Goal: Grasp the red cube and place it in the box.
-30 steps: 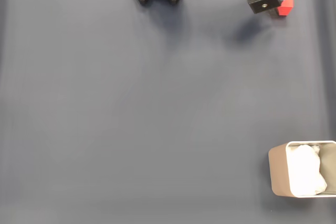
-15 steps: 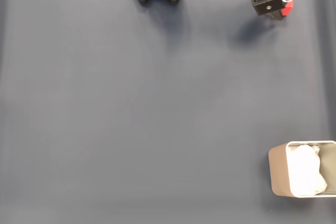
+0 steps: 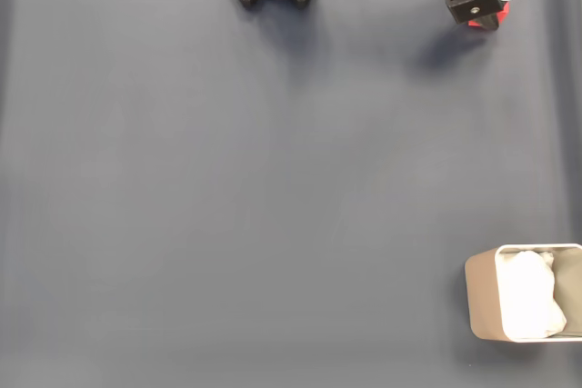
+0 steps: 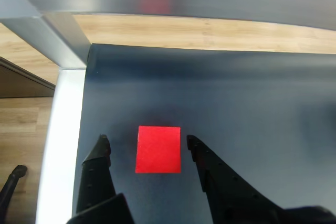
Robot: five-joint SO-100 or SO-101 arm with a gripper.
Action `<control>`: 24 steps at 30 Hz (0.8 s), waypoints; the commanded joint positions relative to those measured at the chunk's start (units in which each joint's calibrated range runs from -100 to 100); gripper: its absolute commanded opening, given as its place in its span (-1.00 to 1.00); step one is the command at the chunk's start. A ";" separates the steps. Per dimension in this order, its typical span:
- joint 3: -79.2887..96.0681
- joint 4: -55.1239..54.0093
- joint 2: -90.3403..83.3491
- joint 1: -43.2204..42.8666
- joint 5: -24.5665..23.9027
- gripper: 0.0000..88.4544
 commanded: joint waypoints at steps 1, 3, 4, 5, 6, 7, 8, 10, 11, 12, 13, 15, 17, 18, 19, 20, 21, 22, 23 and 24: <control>-2.54 -1.01 -0.09 -0.67 -0.93 -0.22; -2.54 -1.01 0.00 -0.88 -1.17 -0.22; -2.54 -1.01 0.00 -0.96 -1.27 -0.22; -2.45 -1.01 0.00 -1.03 -1.37 -0.22; -2.35 -1.01 0.00 -1.10 -1.47 -0.22; -2.26 -1.01 -0.09 -1.24 -1.56 -0.22; -2.17 -1.01 -0.17 -1.38 -1.61 -0.22; -2.08 -0.85 -0.43 -1.81 -1.86 -0.22; -1.99 -0.85 -0.43 -1.95 -1.95 -0.22; -1.99 -0.77 -0.52 -2.16 -2.05 -0.22; -1.90 -0.68 -0.69 -2.30 -2.05 -0.22; -1.53 -0.60 -0.95 -2.52 -2.10 -0.22; -0.99 -0.60 -1.39 -2.52 -1.90 -0.23; -0.62 -0.60 -1.56 -2.52 -1.90 -0.25; -0.35 -0.52 -1.73 -2.38 -1.81 -0.27; 0.02 -0.44 -1.91 -2.30 -1.66 -0.30; 0.38 -0.44 -2.17 -2.23 -1.56 -0.34; 0.93 -0.44 -2.51 -2.23 -1.42 -0.38; 1.30 -0.36 -2.86 -2.16 -1.27 -0.41; 1.57 -0.36 -3.21 -2.16 -1.22 -0.43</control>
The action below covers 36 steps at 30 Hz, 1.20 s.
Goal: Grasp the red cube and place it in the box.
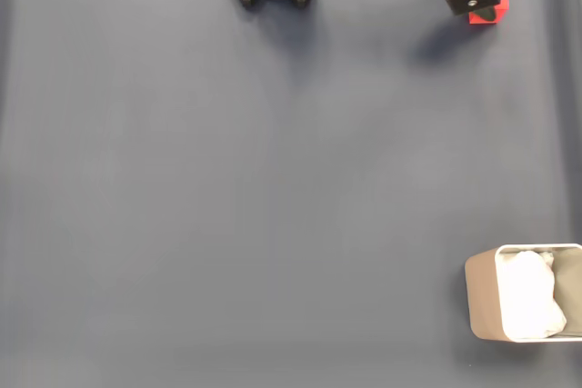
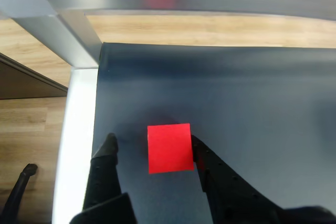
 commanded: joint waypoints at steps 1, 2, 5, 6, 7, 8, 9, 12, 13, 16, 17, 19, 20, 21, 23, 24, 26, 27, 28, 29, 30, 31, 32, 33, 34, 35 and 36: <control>0.21 -0.27 -3.03 -0.01 0.68 -0.47; 0.40 -0.19 -3.29 -0.01 0.68 -0.51; 0.76 0.38 -3.90 -0.01 0.83 -0.64; 0.94 0.55 -4.07 -0.01 0.93 -0.69; 1.31 0.63 -4.42 -0.01 0.98 -0.74; 1.49 0.71 -4.68 -0.01 1.12 -0.79; 1.77 0.79 -5.11 -0.01 1.17 -0.82; 2.04 1.61 -6.07 -0.01 1.32 -0.91; 2.04 1.86 -6.33 -0.01 1.32 -0.92; 2.04 2.59 -7.28 0.06 1.32 -0.95; 2.04 2.76 -7.63 0.06 1.32 -0.95; 2.04 2.92 -8.23 0.06 1.22 -0.95; 2.04 3.00 -8.58 0.06 1.12 -0.95; 2.04 3.17 -8.93 0.06 1.03 -0.95; 1.95 4.07 -9.79 0.34 0.93 -0.95; 1.86 4.32 -10.23 0.70 0.88 -0.95; 1.49 4.81 -11.35 1.76 0.98 -0.95; 1.22 4.89 -12.05 2.55 1.12 -0.95; 0.85 4.97 -12.74 3.33 1.17 -0.95; 0.12 5.71 -13.35 4.25 1.27 -0.95; -0.61 6.61 -13.87 5.24 1.27 -0.95; -1.43 7.27 -14.21 6.38 1.32 -0.95; -2.43 8.25 -14.47 7.52 1.32 -0.95; -3.25 8.99 -14.73 8.58 1.37 -0.95; -3.80 9.48 -14.91 9.79 1.47 -0.95; -4.35 9.81 -14.99 10.93 1.51 -0.95; -4.53 9.89 -15.17 12.13 1.66 -0.95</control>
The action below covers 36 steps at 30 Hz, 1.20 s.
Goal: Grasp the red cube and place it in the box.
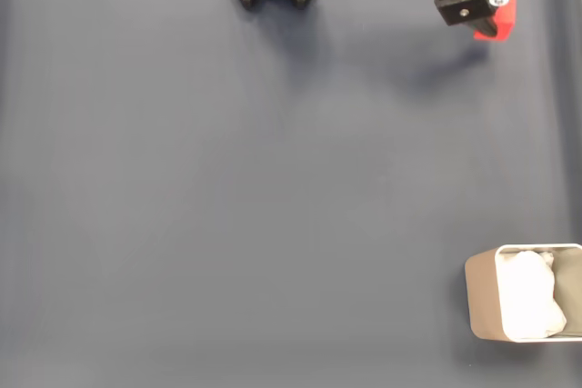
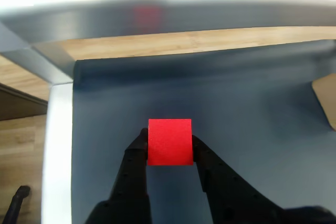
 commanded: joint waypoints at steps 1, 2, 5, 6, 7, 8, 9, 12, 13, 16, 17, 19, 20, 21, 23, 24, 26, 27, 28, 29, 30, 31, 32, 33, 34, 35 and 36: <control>-3.81 0.74 -2.57 4.29 0.93 -0.95; -3.99 1.07 -2.83 5.36 1.12 -0.95; -4.45 1.72 -3.61 8.27 1.32 -0.95; -4.99 2.38 -3.79 9.19 1.32 -0.95; -5.54 2.87 -3.87 9.98 1.12 -0.95; -6.00 3.04 -4.05 10.83 1.07 -0.95; -6.45 3.20 -4.05 11.61 1.03 -0.95; -7.82 3.94 -4.05 13.74 1.07 -0.95; -8.46 4.27 -3.87 14.38 1.12 -0.95; -10.20 4.68 -3.27 15.94 1.12 -0.95; -10.93 4.68 -2.83 16.37 1.07 -0.95; -12.57 4.76 -1.97 17.08 0.83 -0.95; -13.57 4.84 -1.36 17.43 0.73 -0.95; -14.58 4.84 -0.75 17.72 0.59 -0.95; -16.86 5.00 0.72 18.21 0.34 -0.95; -18.13 5.08 1.59 18.36 0.24 -0.95; -20.78 5.17 3.41 18.71 -0.10 -0.94; -22.06 5.17 4.27 18.92 -0.29 -0.94; -23.33 5.17 5.23 19.14 -0.44 -0.94; -24.43 5.17 6.09 19.28 -0.54 -0.94; -25.43 5.17 6.96 19.49 -0.63 -0.94; -26.62 5.17 7.83 19.78 -0.68 -0.94; -27.53 5.17 8.61 19.99 -0.68 -0.94; -28.53 5.17 9.39 20.20 -0.63 -0.94; -29.72 5.17 10.34 20.56 -0.54 -0.94; -30.82 5.17 11.21 20.77 -0.49 -0.94; -32.00 5.17 12.16 21.05 -0.49 -0.94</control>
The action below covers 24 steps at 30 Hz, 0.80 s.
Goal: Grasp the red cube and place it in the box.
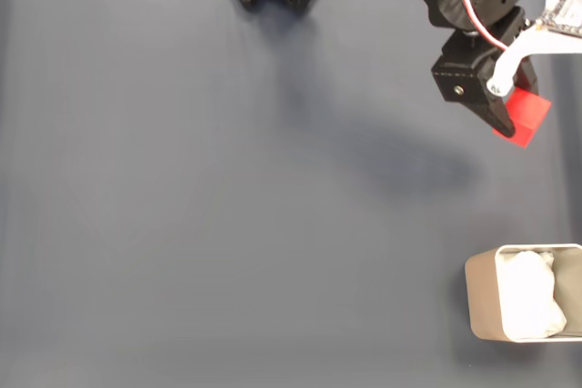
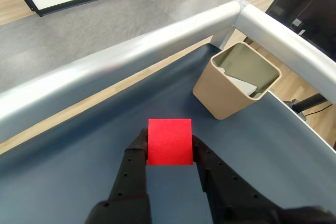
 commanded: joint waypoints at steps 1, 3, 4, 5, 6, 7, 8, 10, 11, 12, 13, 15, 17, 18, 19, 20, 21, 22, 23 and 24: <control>-6.79 0.31 1.91 1.23 -0.10 -0.94; -9.25 0.31 3.82 1.87 0.00 -0.94; -10.44 0.31 4.86 2.23 0.05 -0.94; -11.71 0.31 5.72 2.58 0.05 -0.94; -12.99 0.40 6.67 2.94 0.05 -0.94; -14.27 0.64 7.63 3.36 0.00 -0.94; -15.27 0.72 8.41 3.72 -0.10 -0.94; -17.19 0.81 9.97 4.57 -0.15 -0.94; -18.01 0.81 10.66 4.93 -0.20 -0.94; -18.83 0.81 11.27 5.21 -0.29 -0.94; -19.65 0.89 11.96 5.56 -0.39 -0.94; -21.84 1.38 13.52 6.27 -0.59 -0.94; -24.40 1.79 15.25 7.06 -0.83 -0.94; -25.58 2.04 16.12 7.41 -0.93 -0.94; -26.86 2.20 17.07 7.77 -0.98 -0.94; -28.14 2.45 17.94 8.05 -1.03 -0.94; -29.42 2.69 18.81 8.41 -1.07 -0.94; -30.51 2.86 19.59 8.62 -1.07 -0.94; -31.70 3.10 20.45 8.90 -1.12 -0.94; -32.79 3.26 21.32 9.12 -1.12 -0.94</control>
